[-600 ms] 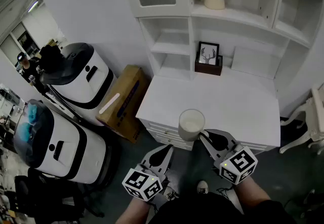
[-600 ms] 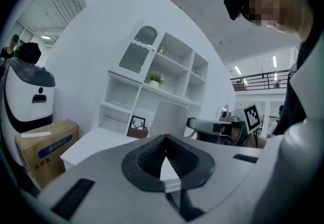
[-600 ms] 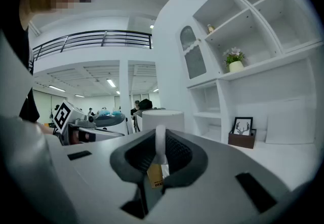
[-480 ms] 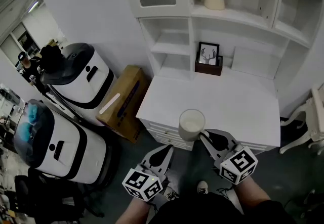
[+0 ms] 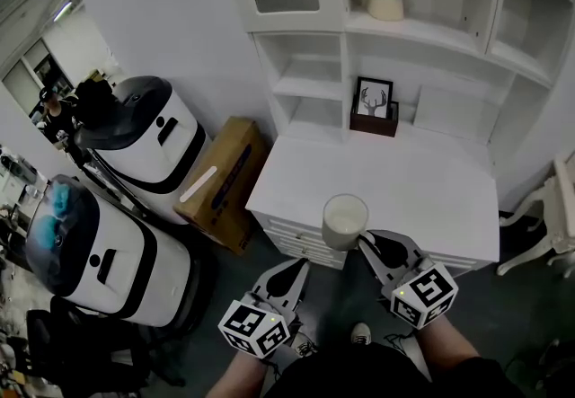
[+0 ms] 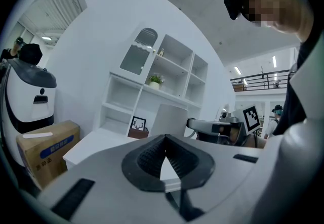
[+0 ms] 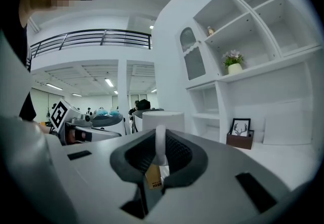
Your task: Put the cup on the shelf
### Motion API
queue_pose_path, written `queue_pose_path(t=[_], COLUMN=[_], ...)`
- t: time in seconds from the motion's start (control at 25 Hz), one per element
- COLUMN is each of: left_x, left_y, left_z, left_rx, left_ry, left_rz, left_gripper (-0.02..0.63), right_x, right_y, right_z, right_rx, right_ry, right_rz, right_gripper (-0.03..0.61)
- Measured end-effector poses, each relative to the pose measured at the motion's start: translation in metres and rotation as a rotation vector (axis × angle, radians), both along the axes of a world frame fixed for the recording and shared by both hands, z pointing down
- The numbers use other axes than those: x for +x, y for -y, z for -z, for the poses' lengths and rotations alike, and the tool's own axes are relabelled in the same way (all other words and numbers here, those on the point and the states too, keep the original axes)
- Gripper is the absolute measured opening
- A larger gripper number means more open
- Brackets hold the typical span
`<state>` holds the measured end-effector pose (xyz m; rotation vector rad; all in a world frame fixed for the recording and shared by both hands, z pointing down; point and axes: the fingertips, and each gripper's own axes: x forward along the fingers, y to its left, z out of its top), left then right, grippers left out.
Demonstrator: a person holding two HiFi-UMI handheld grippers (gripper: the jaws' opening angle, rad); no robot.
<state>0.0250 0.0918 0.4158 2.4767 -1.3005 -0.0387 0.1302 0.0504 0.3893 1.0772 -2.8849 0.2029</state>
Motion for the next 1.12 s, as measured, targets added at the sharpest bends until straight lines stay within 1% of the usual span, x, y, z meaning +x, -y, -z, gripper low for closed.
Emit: queue_pose_path(t=[0.4,1.12], left_x=[-0.013,-0.052], left_y=[0.000,-0.006], left_z=[-0.002,-0.002], left_rx=[-0.005,-0.003], left_ry=[-0.006,-0.008], left_rz=[-0.016,-0.049], left_gripper=[0.005,0.005], right_x=[-0.013,-0.046], right_y=[0.000,-0.005], right_z=[-0.003,0.001], right_rx=[-0.008,-0.014], right_ry=[-0.001,0.012], right_rz=[-0.022,-0.069], right_gripper=[0.032,0.031])
